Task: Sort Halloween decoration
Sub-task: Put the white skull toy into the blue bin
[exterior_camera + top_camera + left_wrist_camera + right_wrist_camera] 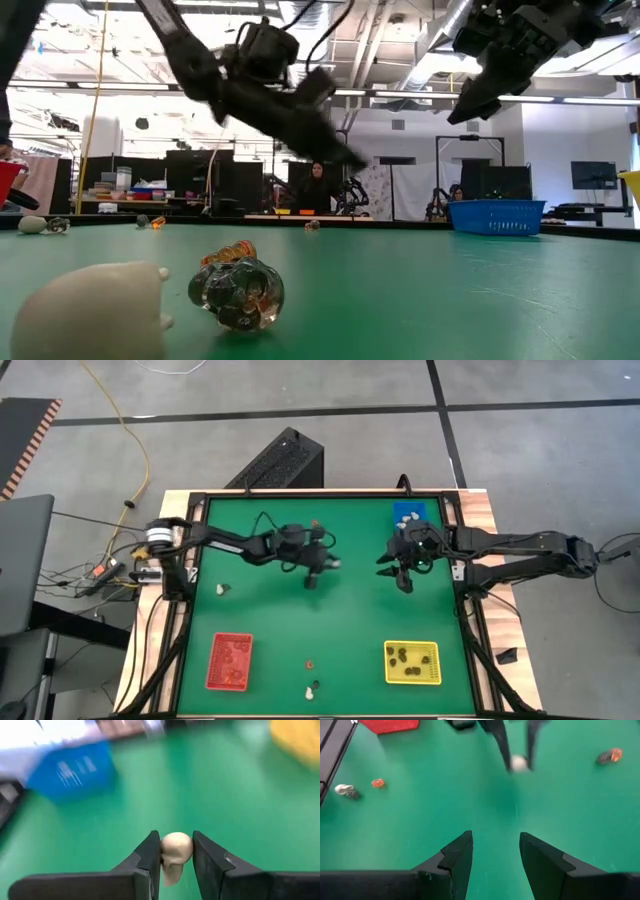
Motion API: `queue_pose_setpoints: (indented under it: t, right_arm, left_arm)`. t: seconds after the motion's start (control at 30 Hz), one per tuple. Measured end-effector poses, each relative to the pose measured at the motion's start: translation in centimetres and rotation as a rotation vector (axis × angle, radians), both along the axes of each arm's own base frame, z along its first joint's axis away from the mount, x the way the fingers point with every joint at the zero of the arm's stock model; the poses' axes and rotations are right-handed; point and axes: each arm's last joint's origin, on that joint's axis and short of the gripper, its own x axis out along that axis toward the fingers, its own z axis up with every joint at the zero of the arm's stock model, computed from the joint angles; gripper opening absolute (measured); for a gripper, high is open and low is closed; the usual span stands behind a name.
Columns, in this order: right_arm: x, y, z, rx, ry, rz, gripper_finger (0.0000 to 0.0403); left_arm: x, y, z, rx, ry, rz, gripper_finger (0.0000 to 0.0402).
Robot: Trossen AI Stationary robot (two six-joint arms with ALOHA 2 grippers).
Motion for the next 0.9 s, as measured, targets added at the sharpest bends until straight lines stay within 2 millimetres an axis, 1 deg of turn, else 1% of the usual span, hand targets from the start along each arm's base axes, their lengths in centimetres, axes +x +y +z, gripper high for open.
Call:
queue_pose_setpoints:
  t: [0.07,0.17,0.23,0.33,0.4,0.47,0.6,0.7,0.8,0.83,0.9]
  right_arm:
    - [0.0,0.0,0.2,-0.012,-0.018,0.004,0.0193]
    - [-0.2,0.0,0.6,-0.033,-0.053,-0.006,0.0193]
    - [-0.4,0.0,0.9,-0.048,-0.074,-0.002,0.0193]
    - [-0.9,0.1,1.4,-0.062,-0.105,0.001,0.0193]
    - [-1.2,0.1,1.8,-0.066,-0.129,0.001,0.0193]
    - [-1.5,0.2,2.1,-0.070,-0.147,0.001,0.0193]
    - [-2.2,0.3,2.7,-0.081,-0.185,0.002,0.0193]
    - [-2.6,0.4,3.0,-0.099,-0.203,0.011,0.0193]
    - [-2.9,0.5,3.1,-0.104,-0.211,0.013,0.0193]
    - [-3.0,0.5,3.1,-0.104,-0.207,0.013,0.0193]
    - [-3.1,0.5,3.1,-0.101,-0.200,0.013,0.0193]
  left_arm:
    - [2.0,0.5,0.0,-0.040,-0.176,0.029,0.0074]
    - [5.7,1.3,-0.3,-0.128,-0.357,0.070,0.0076]
    - [8.7,1.8,-1.3,-0.188,-0.397,0.107,0.0076]
    - [13.2,2.6,-1.9,-0.244,-0.450,0.117,0.0075]
    - [15.6,3.2,-2.0,-0.264,-0.486,0.121,0.0077]
    - [17.6,3.9,-2.1,-0.264,-0.506,0.161,0.0078]
    - [20.4,5.6,-3.1,-0.248,-0.474,0.242,0.0076]
    - [21.9,6.4,-3.3,-0.242,-0.429,0.296,0.0076]
    - [23.0,7.0,-3.6,-0.232,-0.402,0.357,0.0087]
    - [23.1,7.0,-4.1,-0.233,-0.397,0.361,0.0094]
    - [22.9,7.0,-4.7,-0.226,-0.458,0.358,0.0113]
